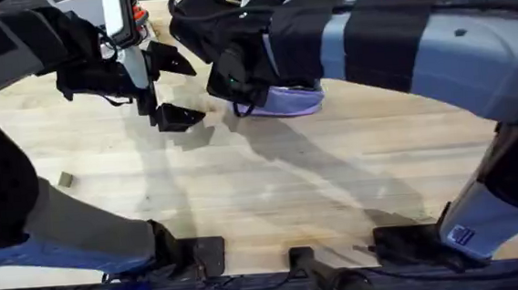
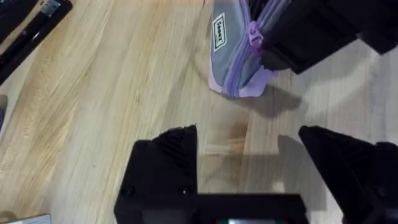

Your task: Unzip the bag, pick up the pens from the table one at a time and place them inside, then zip the bag closed.

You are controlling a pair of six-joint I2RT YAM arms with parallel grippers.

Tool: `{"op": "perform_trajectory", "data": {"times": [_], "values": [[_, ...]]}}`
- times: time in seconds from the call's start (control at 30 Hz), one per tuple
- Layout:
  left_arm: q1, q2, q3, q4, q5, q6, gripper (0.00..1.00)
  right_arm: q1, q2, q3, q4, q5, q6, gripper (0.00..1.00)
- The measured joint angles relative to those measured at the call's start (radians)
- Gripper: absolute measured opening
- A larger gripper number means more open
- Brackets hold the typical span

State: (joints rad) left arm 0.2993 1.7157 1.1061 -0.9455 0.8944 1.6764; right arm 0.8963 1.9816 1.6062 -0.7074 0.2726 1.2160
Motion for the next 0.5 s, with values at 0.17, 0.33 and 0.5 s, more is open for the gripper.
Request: {"op": "perform_trajectory", "data": {"times": [0.17, 0.33, 0.5], "values": [[0.000, 0.000, 0.000, 0.000, 0.000, 0.000, 0.993, 0.000, -0.004, 0.000, 0.003, 0.000, 0.000, 0.031], [0.000, 0.000, 0.000, 0.000, 0.000, 0.000, 0.993, 0.000, -0.047, 0.000, 0.022, 0.009, -0.010, 0.031], [0.000, 0.000, 0.000, 0.000, 0.000, 0.000, 0.993, 0.000, -0.131, 0.000, 0.084, 0.049, -0.047, 0.031]]}}
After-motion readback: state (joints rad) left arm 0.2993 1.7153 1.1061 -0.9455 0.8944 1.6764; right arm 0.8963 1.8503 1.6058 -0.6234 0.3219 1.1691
